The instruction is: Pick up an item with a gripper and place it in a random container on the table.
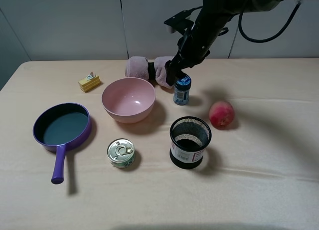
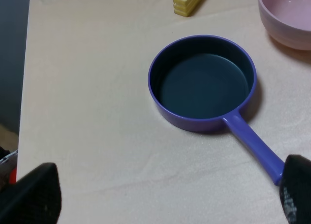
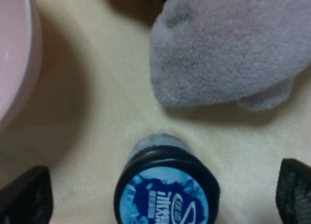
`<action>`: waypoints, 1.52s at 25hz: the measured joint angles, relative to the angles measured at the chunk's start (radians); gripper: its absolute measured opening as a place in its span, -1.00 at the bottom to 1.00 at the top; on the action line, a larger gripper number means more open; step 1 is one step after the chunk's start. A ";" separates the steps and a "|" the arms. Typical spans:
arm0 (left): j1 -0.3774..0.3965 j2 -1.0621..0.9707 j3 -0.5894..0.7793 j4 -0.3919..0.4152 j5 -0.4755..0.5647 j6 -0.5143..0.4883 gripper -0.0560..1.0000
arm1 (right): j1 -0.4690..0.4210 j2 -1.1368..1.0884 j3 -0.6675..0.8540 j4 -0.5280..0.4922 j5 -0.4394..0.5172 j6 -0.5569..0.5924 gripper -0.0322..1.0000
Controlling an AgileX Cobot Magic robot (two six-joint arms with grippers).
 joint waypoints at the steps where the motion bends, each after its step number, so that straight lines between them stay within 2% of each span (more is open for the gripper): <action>1: 0.000 0.000 0.000 0.000 0.000 0.000 0.82 | 0.000 0.005 0.000 -0.003 0.000 0.000 0.41; 7: 0.000 0.000 0.000 0.000 0.000 0.000 0.82 | 0.000 0.034 0.000 -0.047 -0.005 0.000 0.41; 29: 0.000 0.000 0.000 0.000 0.000 0.000 0.82 | -0.003 0.093 0.000 -0.070 -0.008 0.000 0.41; 30: 0.000 0.000 0.000 0.000 0.000 0.000 0.82 | -0.003 0.093 0.000 -0.070 -0.008 0.000 0.36; 32: 0.000 0.000 0.000 0.000 0.000 0.000 0.82 | -0.003 0.093 0.000 -0.070 -0.008 0.000 0.15; 34: 0.000 0.000 0.000 0.000 0.000 0.000 0.82 | -0.003 0.093 0.000 -0.070 -0.008 0.000 -0.20; 38: 0.000 0.000 0.000 0.000 0.000 0.000 0.82 | -0.003 0.093 0.000 -0.070 -0.003 0.000 -0.20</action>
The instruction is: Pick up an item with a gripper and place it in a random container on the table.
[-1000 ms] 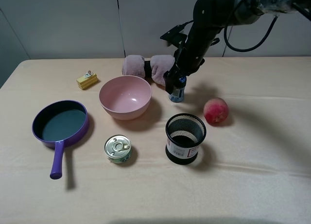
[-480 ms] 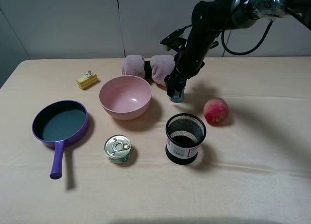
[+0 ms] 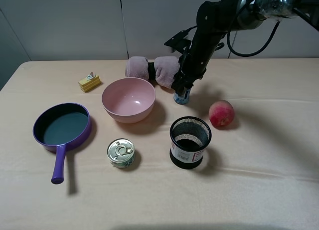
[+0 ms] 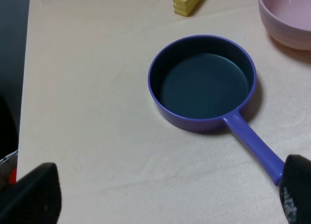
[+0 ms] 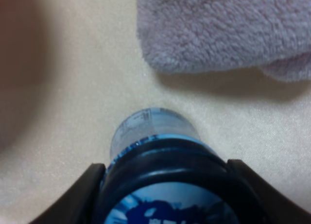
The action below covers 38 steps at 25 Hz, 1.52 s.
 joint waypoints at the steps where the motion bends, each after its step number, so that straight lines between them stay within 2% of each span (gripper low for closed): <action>1: 0.000 0.000 0.000 0.000 0.000 0.000 0.82 | 0.000 0.000 0.000 0.000 0.001 0.000 -0.20; 8: 0.000 0.000 0.000 0.000 0.000 0.000 0.82 | 0.000 0.000 0.000 0.000 0.002 0.002 -0.20; 17: 0.000 0.000 0.000 0.000 0.000 0.000 0.82 | 0.000 -0.028 0.000 -0.012 0.021 0.068 -0.20; 38: 0.000 0.000 0.000 0.000 0.000 0.000 0.82 | 0.021 -0.313 0.000 -0.068 0.312 0.124 -0.20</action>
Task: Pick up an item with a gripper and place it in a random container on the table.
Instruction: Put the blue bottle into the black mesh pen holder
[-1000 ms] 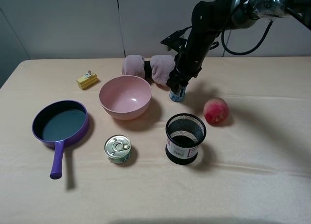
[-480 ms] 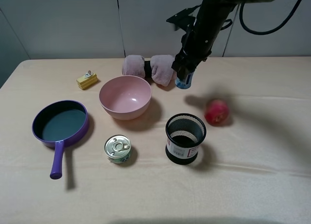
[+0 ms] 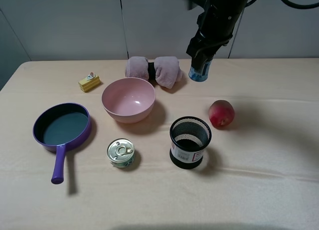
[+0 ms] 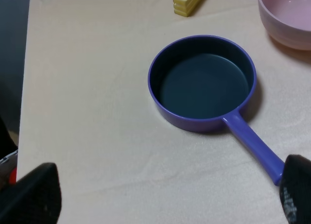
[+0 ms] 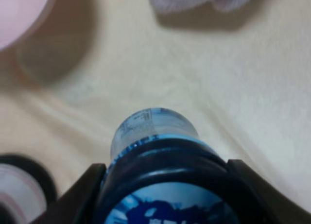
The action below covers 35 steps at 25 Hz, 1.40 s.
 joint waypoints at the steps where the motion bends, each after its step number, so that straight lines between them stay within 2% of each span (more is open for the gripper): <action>1: 0.000 0.000 0.000 0.000 0.000 0.000 0.82 | 0.008 -0.012 0.000 -0.002 0.019 0.001 -0.20; 12: 0.000 0.000 0.000 0.000 0.000 0.000 0.82 | 0.079 -0.110 0.040 -0.026 0.100 0.024 -0.20; 23: 0.000 0.000 0.000 0.000 0.000 0.000 0.82 | 0.109 -0.270 0.302 -0.004 0.047 0.032 -0.20; 30: 0.000 0.000 0.000 0.000 0.000 0.000 0.82 | 0.193 -0.314 0.362 -0.014 0.030 0.069 -0.20; 35: 0.000 0.000 0.000 0.000 0.000 0.000 0.82 | 0.255 -0.314 0.401 -0.014 -0.035 0.079 -0.20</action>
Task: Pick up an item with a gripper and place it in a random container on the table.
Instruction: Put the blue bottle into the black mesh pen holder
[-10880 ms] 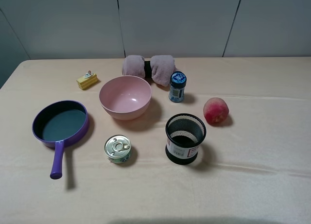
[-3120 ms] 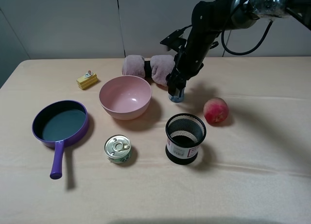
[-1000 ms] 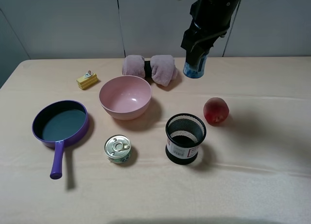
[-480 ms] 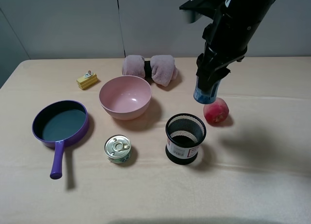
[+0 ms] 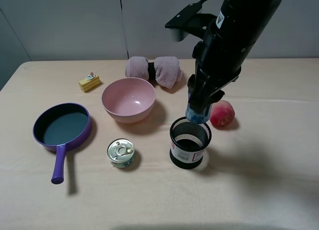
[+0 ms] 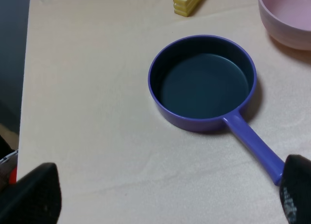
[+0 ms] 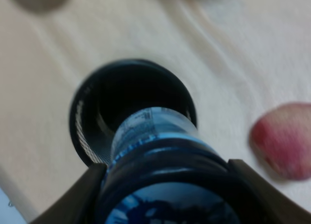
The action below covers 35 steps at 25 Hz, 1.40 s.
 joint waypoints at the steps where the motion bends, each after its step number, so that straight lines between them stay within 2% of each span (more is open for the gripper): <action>1: 0.000 0.000 0.000 0.000 0.000 0.000 0.82 | 0.010 0.000 0.007 0.001 -0.014 0.003 -0.20; 8: 0.000 0.000 0.000 0.000 0.000 0.000 0.82 | 0.021 0.000 0.047 0.004 -0.047 0.025 -0.20; 26: 0.000 0.000 0.000 0.000 0.000 0.000 0.82 | 0.021 0.000 0.265 0.063 -0.280 0.026 -0.20; 35: 0.000 0.000 0.000 0.000 0.000 0.000 0.82 | 0.021 0.000 0.293 0.055 -0.343 0.040 -0.20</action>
